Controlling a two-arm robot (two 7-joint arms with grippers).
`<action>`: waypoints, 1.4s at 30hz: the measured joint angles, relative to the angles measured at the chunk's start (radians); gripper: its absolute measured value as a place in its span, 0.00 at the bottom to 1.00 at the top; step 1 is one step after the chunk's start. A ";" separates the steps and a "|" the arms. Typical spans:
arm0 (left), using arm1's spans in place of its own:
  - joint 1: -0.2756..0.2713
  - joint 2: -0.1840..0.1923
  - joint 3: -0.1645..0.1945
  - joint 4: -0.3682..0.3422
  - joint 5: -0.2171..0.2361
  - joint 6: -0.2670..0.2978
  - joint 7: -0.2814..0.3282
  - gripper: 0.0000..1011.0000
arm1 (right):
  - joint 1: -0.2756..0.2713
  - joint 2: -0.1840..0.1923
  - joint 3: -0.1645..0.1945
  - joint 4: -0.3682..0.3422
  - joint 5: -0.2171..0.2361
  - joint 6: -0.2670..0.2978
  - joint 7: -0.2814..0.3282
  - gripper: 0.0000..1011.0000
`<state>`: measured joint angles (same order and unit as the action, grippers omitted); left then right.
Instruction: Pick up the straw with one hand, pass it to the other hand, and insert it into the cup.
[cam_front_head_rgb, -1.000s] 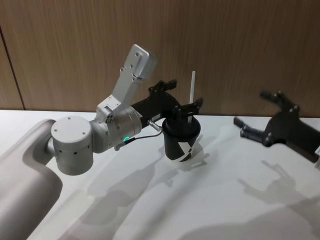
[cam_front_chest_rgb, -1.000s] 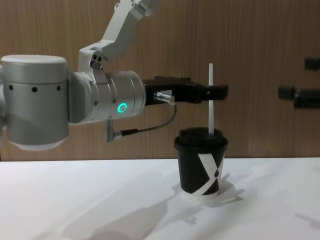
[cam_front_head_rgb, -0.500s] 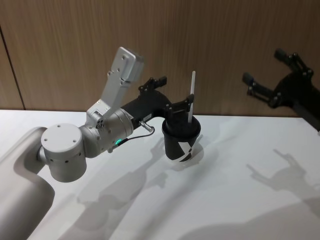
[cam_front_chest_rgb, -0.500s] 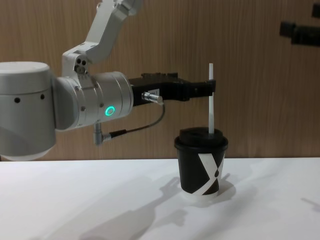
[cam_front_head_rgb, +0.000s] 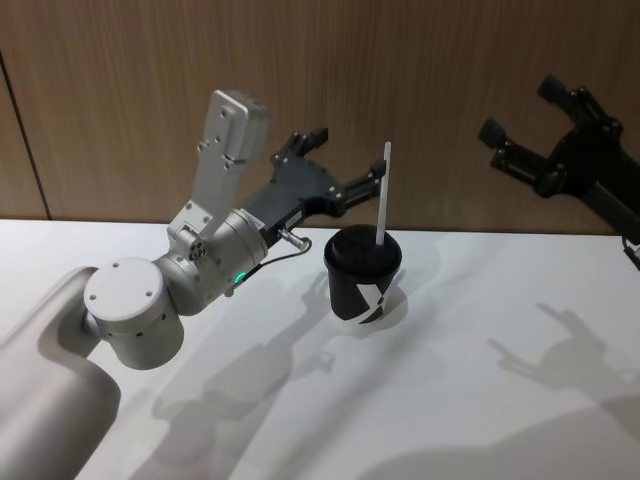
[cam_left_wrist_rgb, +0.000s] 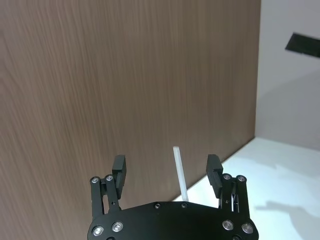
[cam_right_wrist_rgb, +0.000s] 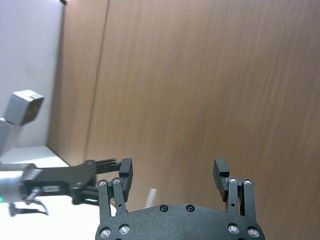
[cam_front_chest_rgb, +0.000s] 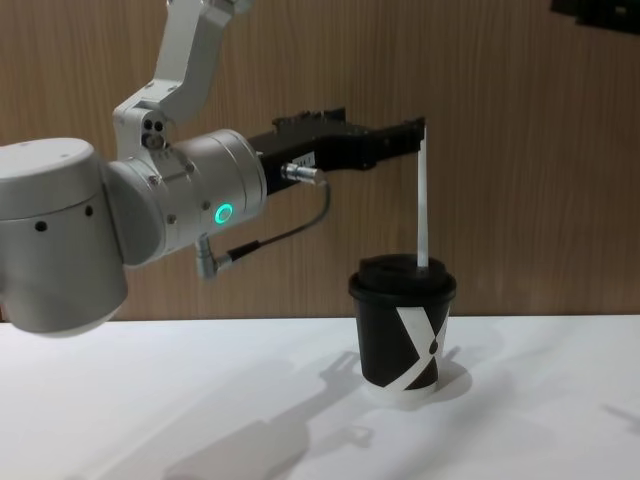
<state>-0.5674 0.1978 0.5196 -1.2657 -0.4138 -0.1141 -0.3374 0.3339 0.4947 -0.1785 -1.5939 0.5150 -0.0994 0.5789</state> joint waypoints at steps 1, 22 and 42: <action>0.000 -0.006 -0.004 0.005 -0.002 -0.017 -0.001 0.99 | 0.000 0.001 -0.001 -0.003 0.019 0.009 0.014 0.99; -0.001 -0.052 -0.040 0.027 -0.031 -0.106 -0.037 0.99 | 0.003 0.000 -0.034 -0.035 0.133 0.073 0.085 0.99; 0.015 -0.055 -0.055 -0.001 -0.032 -0.095 -0.043 0.99 | 0.004 -0.011 -0.061 -0.056 0.136 0.086 0.047 0.99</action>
<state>-0.5523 0.1428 0.4645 -1.2666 -0.4458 -0.2088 -0.3800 0.3377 0.4837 -0.2394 -1.6503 0.6510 -0.0138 0.6261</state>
